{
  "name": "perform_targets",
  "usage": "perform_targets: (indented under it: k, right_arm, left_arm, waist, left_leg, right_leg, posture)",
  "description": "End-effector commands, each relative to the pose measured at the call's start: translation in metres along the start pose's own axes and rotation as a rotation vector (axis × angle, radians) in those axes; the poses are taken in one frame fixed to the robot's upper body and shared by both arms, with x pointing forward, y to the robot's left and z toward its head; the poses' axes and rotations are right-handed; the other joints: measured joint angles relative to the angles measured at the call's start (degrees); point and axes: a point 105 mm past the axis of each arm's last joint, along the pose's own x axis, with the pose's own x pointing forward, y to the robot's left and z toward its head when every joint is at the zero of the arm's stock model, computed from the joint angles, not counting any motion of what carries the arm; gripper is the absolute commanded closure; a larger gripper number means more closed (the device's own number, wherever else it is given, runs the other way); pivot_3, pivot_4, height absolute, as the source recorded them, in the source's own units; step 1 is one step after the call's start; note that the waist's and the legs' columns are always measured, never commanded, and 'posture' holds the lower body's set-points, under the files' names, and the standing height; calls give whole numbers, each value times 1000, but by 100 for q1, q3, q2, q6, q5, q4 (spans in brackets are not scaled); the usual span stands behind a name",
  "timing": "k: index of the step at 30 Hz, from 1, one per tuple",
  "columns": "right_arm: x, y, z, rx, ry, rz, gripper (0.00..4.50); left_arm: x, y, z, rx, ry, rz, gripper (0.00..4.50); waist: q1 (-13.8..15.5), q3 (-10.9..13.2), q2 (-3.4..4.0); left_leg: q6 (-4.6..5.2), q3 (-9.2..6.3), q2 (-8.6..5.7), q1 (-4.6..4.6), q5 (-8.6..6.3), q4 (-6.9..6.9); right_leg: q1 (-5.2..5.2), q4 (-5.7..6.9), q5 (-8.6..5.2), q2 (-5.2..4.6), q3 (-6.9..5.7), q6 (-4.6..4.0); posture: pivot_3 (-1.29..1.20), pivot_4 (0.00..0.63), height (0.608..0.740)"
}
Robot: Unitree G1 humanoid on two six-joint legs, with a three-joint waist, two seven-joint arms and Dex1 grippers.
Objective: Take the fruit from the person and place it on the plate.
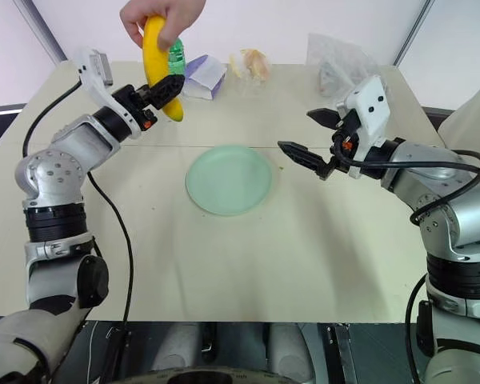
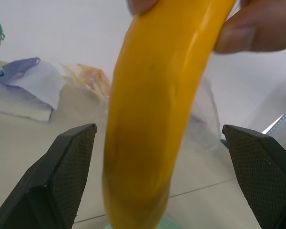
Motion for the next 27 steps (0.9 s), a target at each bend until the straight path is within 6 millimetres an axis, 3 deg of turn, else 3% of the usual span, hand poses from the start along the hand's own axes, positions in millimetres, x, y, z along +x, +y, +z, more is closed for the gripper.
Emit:
perform_targets:
  k: [1,3,6,7,12,16,27]
  right_arm:
    - [-7,-2,14,-50,-39,-27,0]
    - [-7,-1,13,-50,-37,-29,0]
    - [-7,-2,12,-49,-37,-35,0]
    - [-7,-2,12,-50,-36,-36,0]
    - [-6,-2,12,-54,-34,-35,0]
    - [-6,-2,12,-57,-32,-35,0]
    - [-17,-4,7,-73,6,-62,0]
  left_arm:
    - [2,-8,21,54,-62,-27,618]
    - [3,-6,20,57,-61,-23,1461]
    - [4,-7,21,66,-64,-28,3109]
    - [4,-8,21,67,-64,-29,3382]
    - [3,-10,20,68,-48,-36,3394]
    - [3,-22,6,23,10,-88,3394]
    - [7,-63,-91,-297,305,-151,3394]
  waist:
    - [7,0,0]
    - [14,0,0]
    - [11,0,0]
    - [10,0,0]
    - [9,0,0]
    - [10,0,0]
    - [8,1,-2]
  left_leg:
    - [0,0,0,0,0,0]
    - [0,1,0,0,0,0]
    - [0,2,0,0,0,0]
    - [0,1,0,0,0,0]
    - [0,1,0,0,0,0]
    - [0,0,0,0,0,0]
    - [0,-4,-2,-2,0,0]
  right_leg:
    - [0,0,0,0,0,0]
    - [0,0,0,-1,0,0]
    - [0,-1,0,-2,0,0]
    - [0,-1,0,-2,0,0]
    - [0,-1,0,-1,0,0]
    - [0,-1,0,-1,0,0]
    - [1,-4,0,-3,0,1]
  posture:
    - [0,150,731]
    - [0,150,731]
    - [0,150,731]
    - [0,150,731]
    - [0,150,731]
    - [0,150,731]
    - [0,150,731]
